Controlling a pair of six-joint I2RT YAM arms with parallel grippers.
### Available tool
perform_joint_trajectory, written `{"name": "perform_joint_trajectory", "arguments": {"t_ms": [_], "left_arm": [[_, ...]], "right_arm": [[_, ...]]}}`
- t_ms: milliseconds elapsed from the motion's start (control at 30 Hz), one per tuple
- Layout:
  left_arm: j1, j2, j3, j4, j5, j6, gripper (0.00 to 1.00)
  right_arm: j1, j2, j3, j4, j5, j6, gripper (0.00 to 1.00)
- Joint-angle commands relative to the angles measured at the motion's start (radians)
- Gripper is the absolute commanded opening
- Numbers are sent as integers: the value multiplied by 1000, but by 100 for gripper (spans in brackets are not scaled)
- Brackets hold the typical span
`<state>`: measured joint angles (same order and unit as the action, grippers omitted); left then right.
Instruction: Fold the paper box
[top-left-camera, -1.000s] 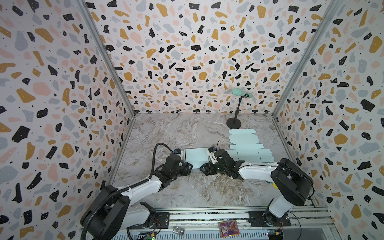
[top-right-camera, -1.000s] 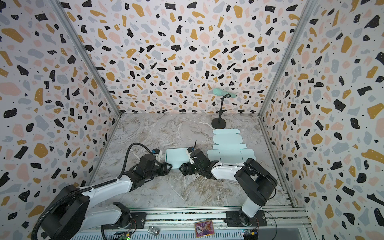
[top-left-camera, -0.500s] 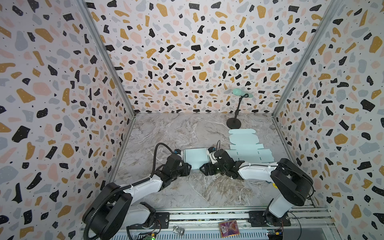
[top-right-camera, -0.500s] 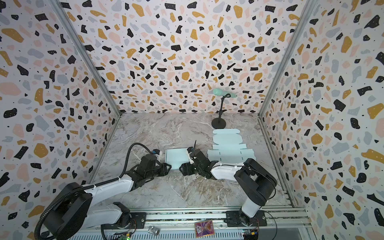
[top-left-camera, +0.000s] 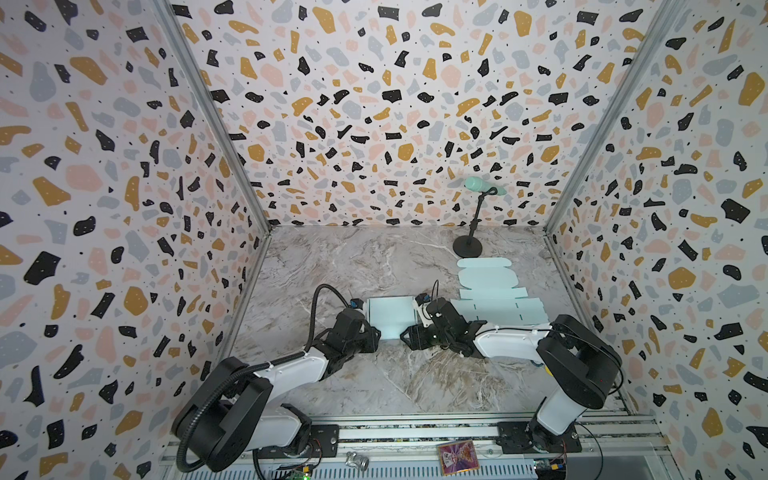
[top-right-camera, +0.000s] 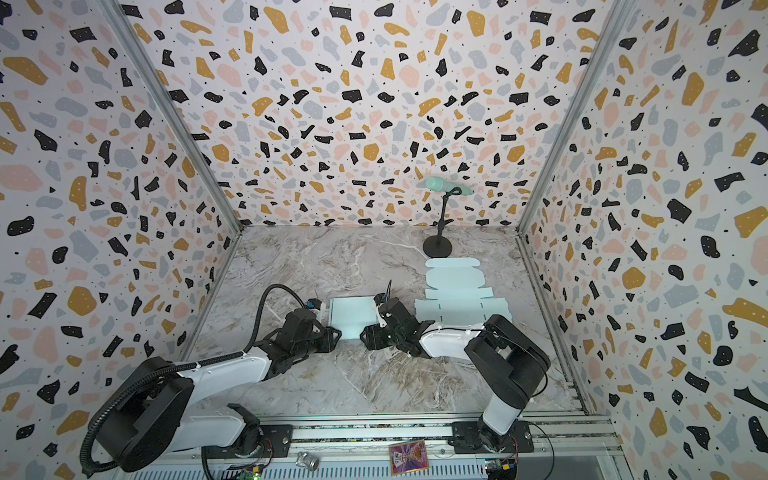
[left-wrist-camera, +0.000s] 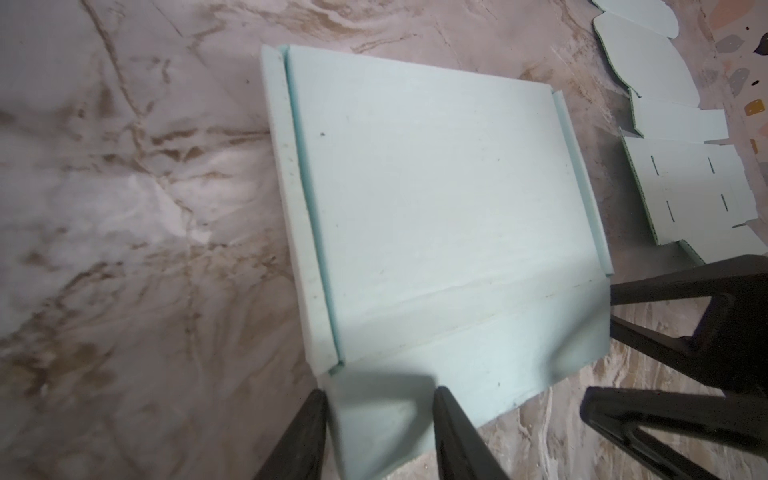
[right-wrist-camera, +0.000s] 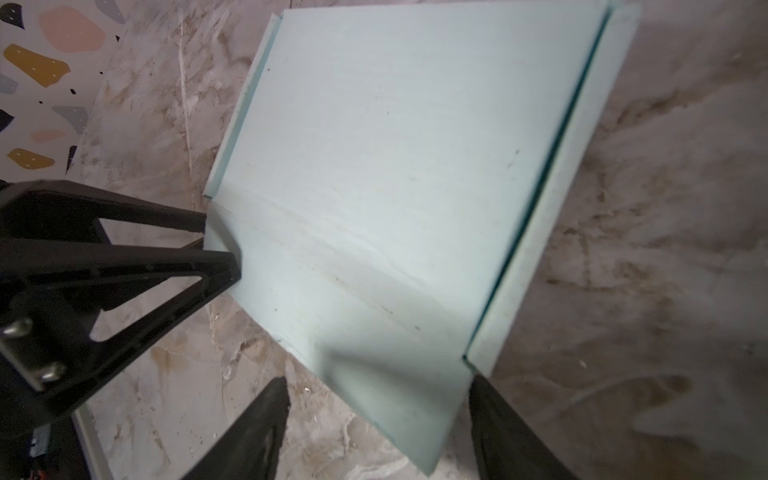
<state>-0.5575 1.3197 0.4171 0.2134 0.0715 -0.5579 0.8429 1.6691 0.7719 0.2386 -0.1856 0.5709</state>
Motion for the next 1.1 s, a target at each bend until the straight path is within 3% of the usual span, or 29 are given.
{"name": "perform_joint_trajectory", "arguments": {"t_ms": [0, 267, 633, 767, 1067], "left_arm": [[-5, 19, 14, 30, -10, 31, 43], [-5, 21, 16, 30, -29, 36, 42], [-5, 26, 20, 31, -33, 41, 41], [-5, 32, 25, 31, -29, 42, 41], [-5, 39, 41, 12, -44, 60, 41]], "right_arm": [[8, 4, 36, 4, 3, -11, 69], [7, 10, 50, -18, 11, -20, 67], [-25, -135, 29, -161, 92, -68, 73], [-33, -125, 119, -248, 184, -130, 73], [-111, 101, 420, -292, 100, -256, 73]]}}
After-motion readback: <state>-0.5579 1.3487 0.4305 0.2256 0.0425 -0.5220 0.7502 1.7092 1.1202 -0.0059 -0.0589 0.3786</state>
